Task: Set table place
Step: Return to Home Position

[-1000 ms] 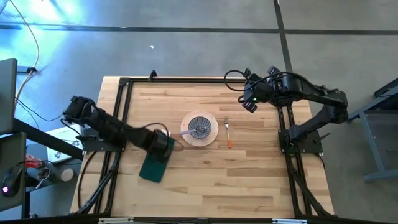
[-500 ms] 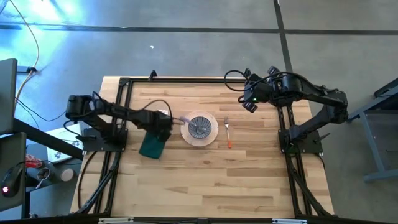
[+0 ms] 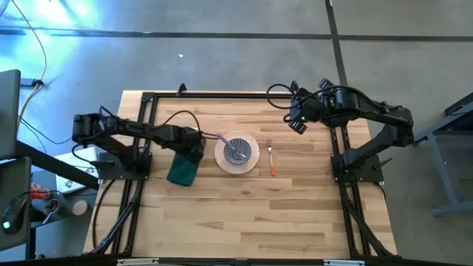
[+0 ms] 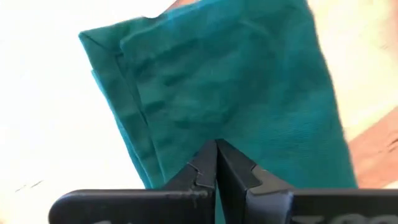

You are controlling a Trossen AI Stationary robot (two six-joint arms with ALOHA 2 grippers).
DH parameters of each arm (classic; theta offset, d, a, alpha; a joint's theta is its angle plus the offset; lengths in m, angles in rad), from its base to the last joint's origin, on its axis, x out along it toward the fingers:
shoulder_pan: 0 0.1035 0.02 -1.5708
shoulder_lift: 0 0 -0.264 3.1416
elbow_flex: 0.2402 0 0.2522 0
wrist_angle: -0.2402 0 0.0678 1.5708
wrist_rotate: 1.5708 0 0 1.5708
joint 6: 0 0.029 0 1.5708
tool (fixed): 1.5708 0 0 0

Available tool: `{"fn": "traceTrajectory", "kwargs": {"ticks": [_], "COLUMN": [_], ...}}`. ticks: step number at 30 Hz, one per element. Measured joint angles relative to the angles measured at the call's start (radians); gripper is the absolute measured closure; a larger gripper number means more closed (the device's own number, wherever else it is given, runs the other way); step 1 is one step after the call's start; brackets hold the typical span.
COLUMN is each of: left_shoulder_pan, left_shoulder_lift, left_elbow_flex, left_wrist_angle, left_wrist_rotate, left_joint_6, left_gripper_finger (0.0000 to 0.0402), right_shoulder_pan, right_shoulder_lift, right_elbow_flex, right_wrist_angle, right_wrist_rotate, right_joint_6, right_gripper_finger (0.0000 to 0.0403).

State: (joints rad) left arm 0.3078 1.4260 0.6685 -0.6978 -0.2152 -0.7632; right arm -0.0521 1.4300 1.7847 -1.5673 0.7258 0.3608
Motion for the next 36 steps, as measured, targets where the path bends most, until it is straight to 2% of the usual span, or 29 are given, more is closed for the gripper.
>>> {"fn": "traceTrajectory", "kwargs": {"ticks": [5,12,18,24,27,31,36], "left_shoulder_pan": [-0.031,-0.046,-0.044,0.027,0.095,0.189,0.303], "left_shoulder_lift": [-0.090,-0.305,-0.548,-0.742,-0.796,-0.821,-0.813], "left_elbow_flex": [0.001,0.003,0.004,0.005,0.005,0.005,-0.022], "left_wrist_angle": [-0.036,-0.055,0.032,0.081,0.105,0.129,0.175], "left_wrist_rotate": [0.007,-0.079,-0.138,-0.144,-0.086,0.013,0.200], "left_joint_6": [-0.007,-0.049,0.118,0.331,0.407,0.476,0.570], "left_gripper_finger": [0.0401,0.0401,0.0401,0.0401,0.0401,0.0401,0.0401], "right_shoulder_pan": [0.000,0.001,0.025,0.196,0.302,0.394,0.422], "right_shoulder_lift": [0.000,0.000,-0.050,-0.147,-0.228,-0.362,-0.523], "right_elbow_flex": [0.000,0.000,0.000,-0.014,-0.134,-0.395,-0.726], "right_wrist_angle": [0.000,0.000,0.037,0.064,0.136,0.342,0.713], "right_wrist_rotate": [0.000,0.000,-0.066,0.020,0.084,0.109,0.072], "right_joint_6": [0.002,0.019,0.031,0.145,0.227,0.316,0.254], "right_gripper_finger": [0.0403,0.0403,0.0403,0.0403,0.0403,0.0403,0.0403]}}
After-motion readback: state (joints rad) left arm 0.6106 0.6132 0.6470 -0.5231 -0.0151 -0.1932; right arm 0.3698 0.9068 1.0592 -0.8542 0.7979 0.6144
